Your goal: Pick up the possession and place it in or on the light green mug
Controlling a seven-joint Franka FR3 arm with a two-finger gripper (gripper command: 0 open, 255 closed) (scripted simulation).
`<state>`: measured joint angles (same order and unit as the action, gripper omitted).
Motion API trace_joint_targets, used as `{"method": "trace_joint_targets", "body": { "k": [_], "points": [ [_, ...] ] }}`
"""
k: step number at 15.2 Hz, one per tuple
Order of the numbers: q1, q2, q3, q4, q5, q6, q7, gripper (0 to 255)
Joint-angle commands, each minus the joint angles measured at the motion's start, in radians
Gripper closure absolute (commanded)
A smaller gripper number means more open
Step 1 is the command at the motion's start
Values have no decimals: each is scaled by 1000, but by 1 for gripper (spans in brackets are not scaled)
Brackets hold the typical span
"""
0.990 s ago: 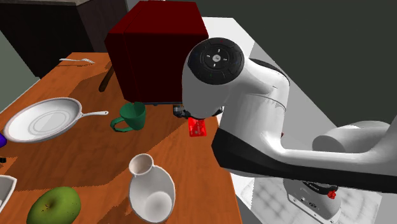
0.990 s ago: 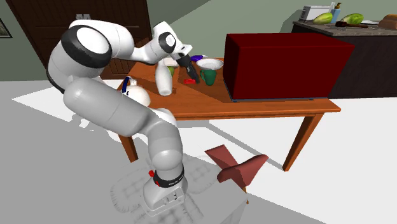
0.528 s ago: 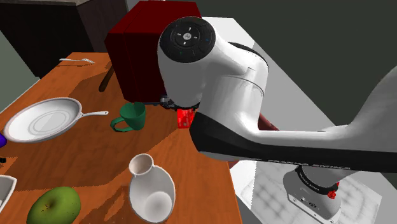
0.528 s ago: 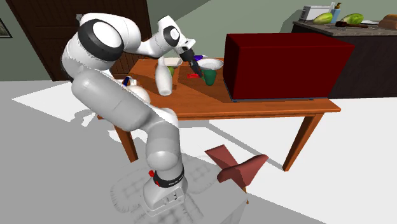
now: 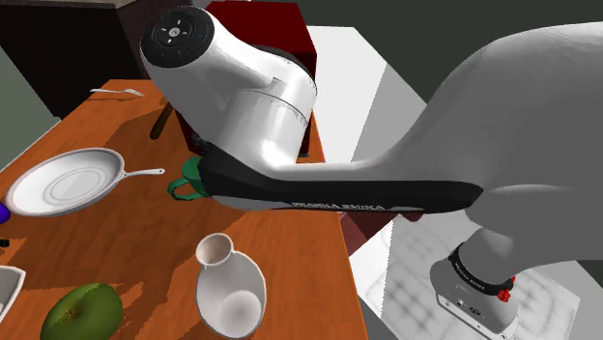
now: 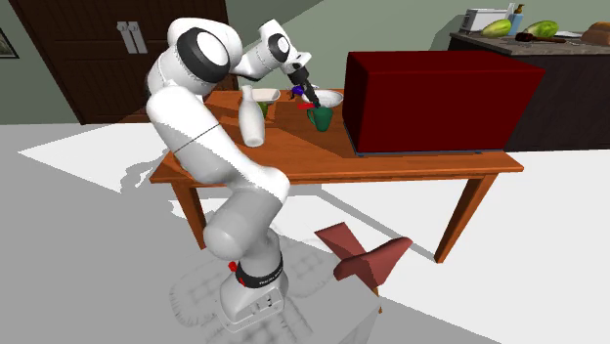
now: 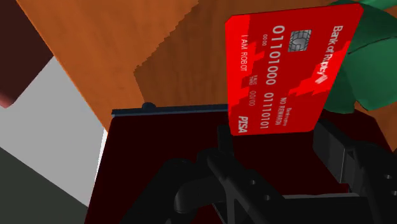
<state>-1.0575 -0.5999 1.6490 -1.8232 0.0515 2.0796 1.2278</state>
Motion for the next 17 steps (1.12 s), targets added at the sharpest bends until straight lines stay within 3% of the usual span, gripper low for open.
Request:
{"method": "trace_joint_targets", "body": {
  "k": [1,6,10,17],
  "points": [
    [-137,-27,97,103,24,-24,-18,255],
    [-452,-157,282,421,117,-120,-70,255],
    [-692,-288,388,750,187,-241,-86,255],
    [-655,-301,391,649,194,-155,-70,255]
  ]
}}
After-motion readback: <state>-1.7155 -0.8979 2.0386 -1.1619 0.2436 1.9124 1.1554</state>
